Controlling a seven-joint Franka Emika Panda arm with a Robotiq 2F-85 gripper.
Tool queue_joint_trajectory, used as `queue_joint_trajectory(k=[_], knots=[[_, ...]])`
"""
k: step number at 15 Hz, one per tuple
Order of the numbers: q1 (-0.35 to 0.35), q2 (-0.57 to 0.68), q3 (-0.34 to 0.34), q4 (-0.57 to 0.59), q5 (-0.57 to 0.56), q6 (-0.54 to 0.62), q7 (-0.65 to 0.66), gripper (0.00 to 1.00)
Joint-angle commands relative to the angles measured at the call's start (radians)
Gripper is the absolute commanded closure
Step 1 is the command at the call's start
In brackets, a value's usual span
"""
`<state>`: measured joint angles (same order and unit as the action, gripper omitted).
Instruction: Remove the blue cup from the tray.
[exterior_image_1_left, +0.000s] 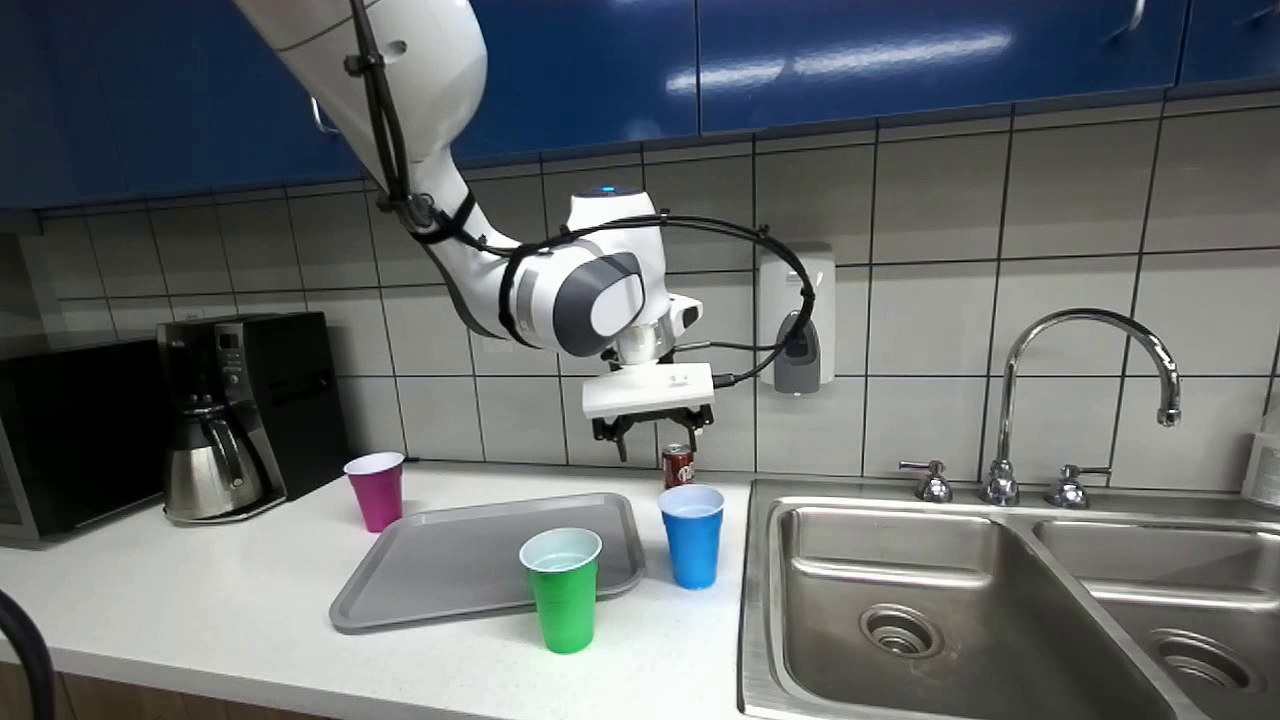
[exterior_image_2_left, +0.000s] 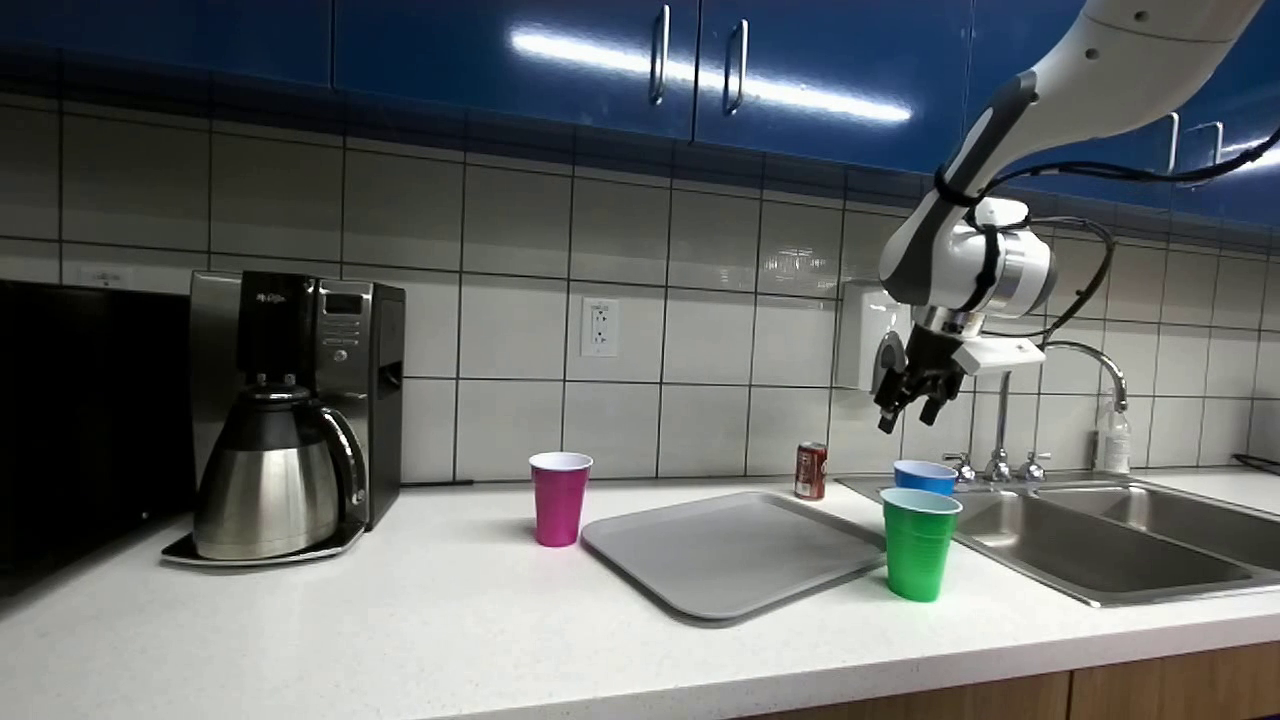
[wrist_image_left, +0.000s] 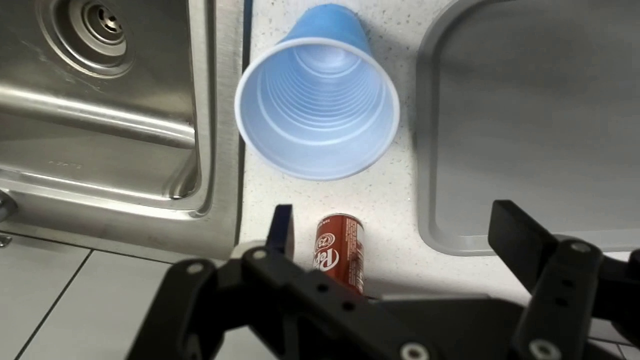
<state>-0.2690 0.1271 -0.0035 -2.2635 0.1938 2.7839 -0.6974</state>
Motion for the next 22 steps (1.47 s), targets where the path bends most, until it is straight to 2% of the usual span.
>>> queue_joint_trajectory(k=[1,8,16,17,22], knots=[[0.044,-0.113,-0.02,-0.1,-0.014,-0.012,0.027,0.0],[0.133,-0.257,-0.047,-0.239,-0.059,-0.008,0.1,0.0],[0.196,-0.411,-0.062,-0.37,-0.182,-0.026,0.238,0.0],[0.214,-0.336,-0.084,-0.319,-0.161,-0.003,0.205,0.0],[0.22,-0.376,-0.086,-0.352,-0.18,-0.004,0.228,0.0]])
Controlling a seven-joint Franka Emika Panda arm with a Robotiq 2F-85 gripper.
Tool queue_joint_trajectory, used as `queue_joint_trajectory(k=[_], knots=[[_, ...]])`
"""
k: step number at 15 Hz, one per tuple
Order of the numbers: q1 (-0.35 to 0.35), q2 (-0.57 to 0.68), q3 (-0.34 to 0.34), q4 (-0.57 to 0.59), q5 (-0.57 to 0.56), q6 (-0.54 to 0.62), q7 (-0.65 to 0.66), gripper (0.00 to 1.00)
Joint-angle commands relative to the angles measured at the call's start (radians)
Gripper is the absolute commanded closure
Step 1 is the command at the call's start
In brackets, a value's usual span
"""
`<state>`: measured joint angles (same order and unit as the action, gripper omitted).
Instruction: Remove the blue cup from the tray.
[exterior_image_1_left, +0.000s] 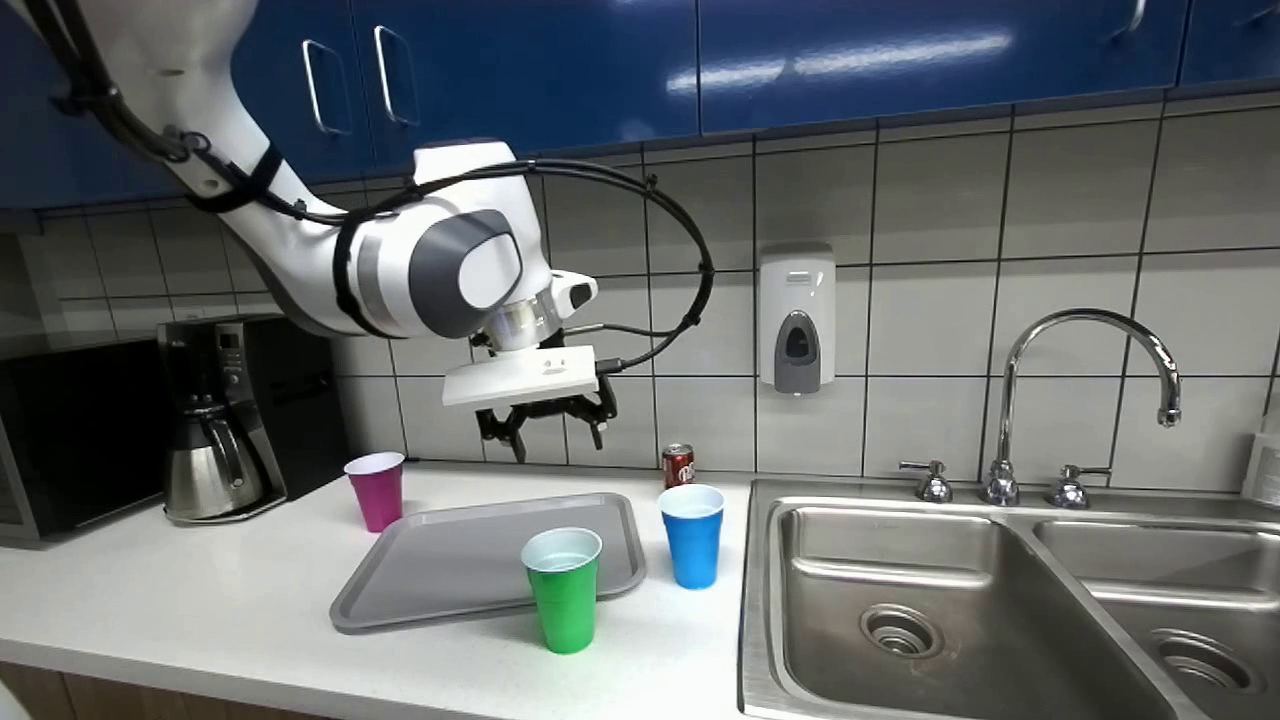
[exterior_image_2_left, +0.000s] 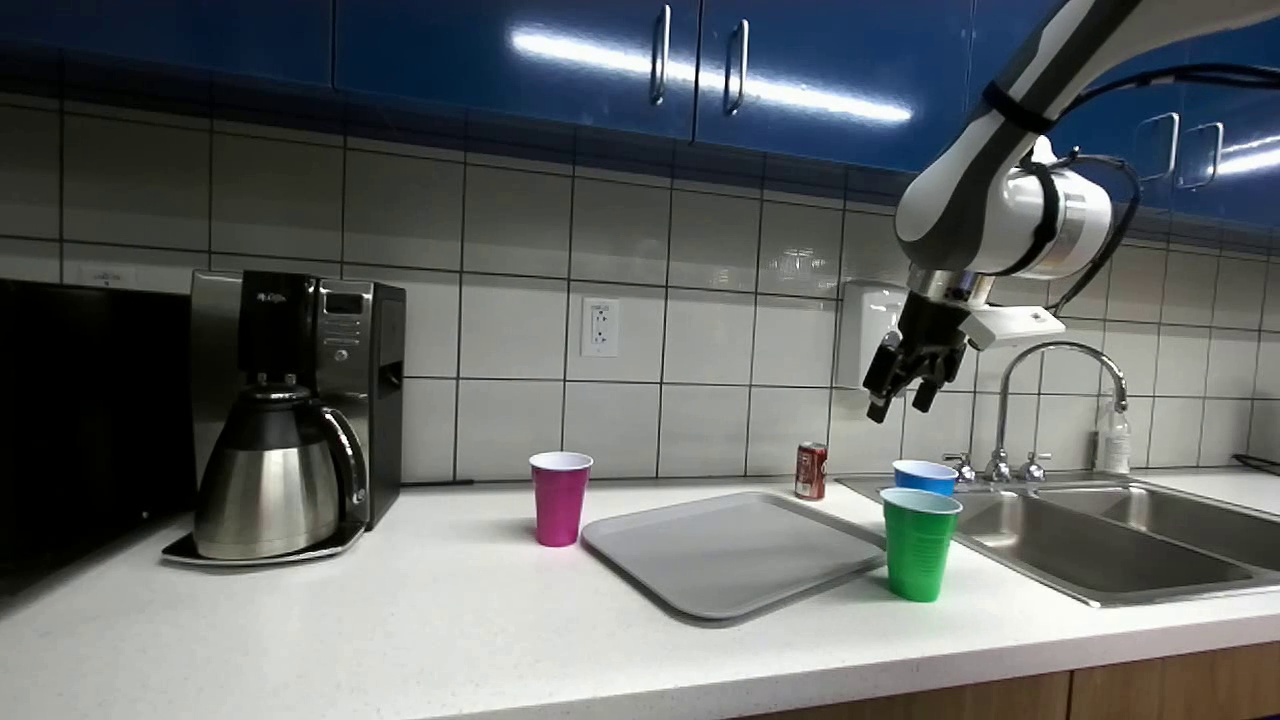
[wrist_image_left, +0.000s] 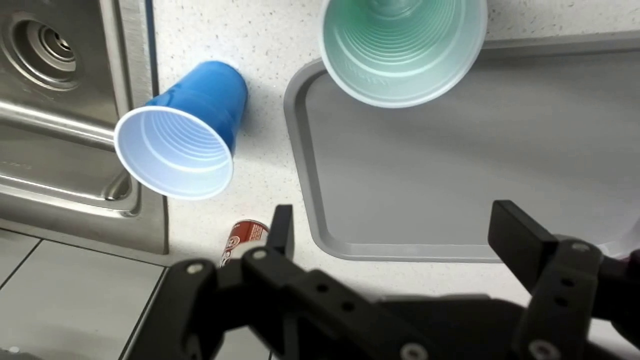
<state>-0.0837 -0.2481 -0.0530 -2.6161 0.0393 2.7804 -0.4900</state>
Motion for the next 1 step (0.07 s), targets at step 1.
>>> queue_joint_trajectory(k=[1], knots=[[0.035,-0.001,-0.037,0.0,-0.026,-0.001,0.021,0.0]])
